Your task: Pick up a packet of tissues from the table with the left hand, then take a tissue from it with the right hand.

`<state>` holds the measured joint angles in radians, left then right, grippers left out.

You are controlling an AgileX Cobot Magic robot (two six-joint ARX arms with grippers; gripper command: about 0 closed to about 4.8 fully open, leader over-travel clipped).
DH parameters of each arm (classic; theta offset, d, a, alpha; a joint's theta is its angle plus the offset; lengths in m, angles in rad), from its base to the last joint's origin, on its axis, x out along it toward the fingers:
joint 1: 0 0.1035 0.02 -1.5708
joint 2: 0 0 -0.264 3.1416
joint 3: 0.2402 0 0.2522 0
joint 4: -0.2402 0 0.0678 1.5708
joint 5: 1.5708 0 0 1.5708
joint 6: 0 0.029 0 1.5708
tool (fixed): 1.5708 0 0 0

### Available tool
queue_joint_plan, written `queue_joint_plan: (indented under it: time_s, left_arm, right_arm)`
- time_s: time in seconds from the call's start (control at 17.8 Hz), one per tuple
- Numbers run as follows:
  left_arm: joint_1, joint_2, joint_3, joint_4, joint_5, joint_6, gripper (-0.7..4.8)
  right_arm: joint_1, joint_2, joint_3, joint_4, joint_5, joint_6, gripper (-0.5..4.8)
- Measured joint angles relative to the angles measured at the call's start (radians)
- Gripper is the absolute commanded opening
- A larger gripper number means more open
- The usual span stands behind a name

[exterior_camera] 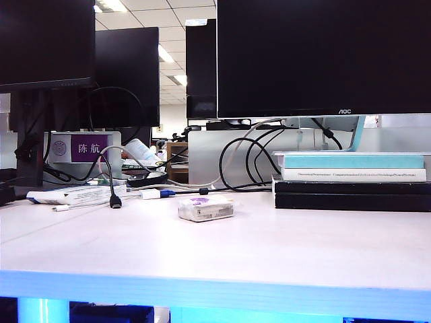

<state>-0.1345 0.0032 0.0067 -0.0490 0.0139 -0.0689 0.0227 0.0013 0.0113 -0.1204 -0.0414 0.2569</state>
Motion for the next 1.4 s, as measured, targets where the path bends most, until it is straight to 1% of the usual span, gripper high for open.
queue_joint_plan:
  time_s: [0.17,0.39,0.56,0.62,0.73,0.84,0.96,1.01,1.07,1.12,1.18,1.24,1.29,1.35,1.4]
  left_arm:
    - [0.000,0.000,0.000,0.003,0.070,0.000,-0.05]
    - [0.000,0.000,0.000,0.026,0.073,0.004,-0.06]
    - [0.000,0.000,0.002,0.080,0.073,-0.103,-0.06]
    - [0.000,0.000,0.008,0.091,0.073,-0.113,-0.06]
    - [0.000,0.004,0.029,0.092,0.073,-0.102,-0.06]
    - [0.000,0.026,0.072,0.098,0.074,-0.056,-0.06]
    - [0.000,0.100,0.131,0.130,0.080,-0.033,-0.06]
    - [0.000,0.148,0.158,0.152,0.096,-0.018,-0.05]
    - [0.000,0.236,0.200,0.191,0.126,0.004,0.09]
    - [0.000,0.465,0.301,0.333,0.221,0.055,0.68]
    - [0.000,0.653,0.362,0.441,0.319,0.059,1.32]
    - [0.000,0.824,0.405,0.554,0.423,0.065,1.64]
    - [0.000,0.923,0.424,0.634,0.481,0.078,1.98]
    - [0.000,1.026,0.445,0.710,0.526,0.097,2.48]
    - [0.000,1.153,0.458,0.782,0.583,0.117,2.62]
  right_arm:
    - [0.000,0.000,0.000,0.000,0.000,0.001,-0.01]
    - [0.000,0.000,0.000,0.006,0.000,0.003,-0.01]
    - [0.000,0.000,0.001,0.071,0.000,0.066,-0.02]
    - [0.000,0.000,0.011,0.068,0.002,0.087,-0.03]
    - [0.000,0.001,0.049,0.057,0.016,0.100,-0.04]
    - [0.000,0.009,0.114,0.051,0.050,0.103,-0.04]
    - [0.000,0.043,0.171,0.053,0.076,0.105,-0.04]
    - [0.000,0.073,0.195,0.056,0.082,0.106,-0.04]
    - [0.000,0.120,0.227,0.055,0.083,0.106,-0.04]
    - [0.000,0.278,0.316,0.075,0.065,0.100,-0.04]
    - [0.000,0.395,0.365,0.090,-0.005,0.072,-0.04]
    - [0.000,0.481,0.406,0.104,-0.073,0.051,-0.04]
    - [0.000,0.540,0.435,0.112,-0.114,0.038,-0.04]
    - [0.000,0.595,0.460,0.122,-0.153,0.029,-0.04]
    - [0.000,0.666,0.495,0.122,-0.212,0.009,-0.04]
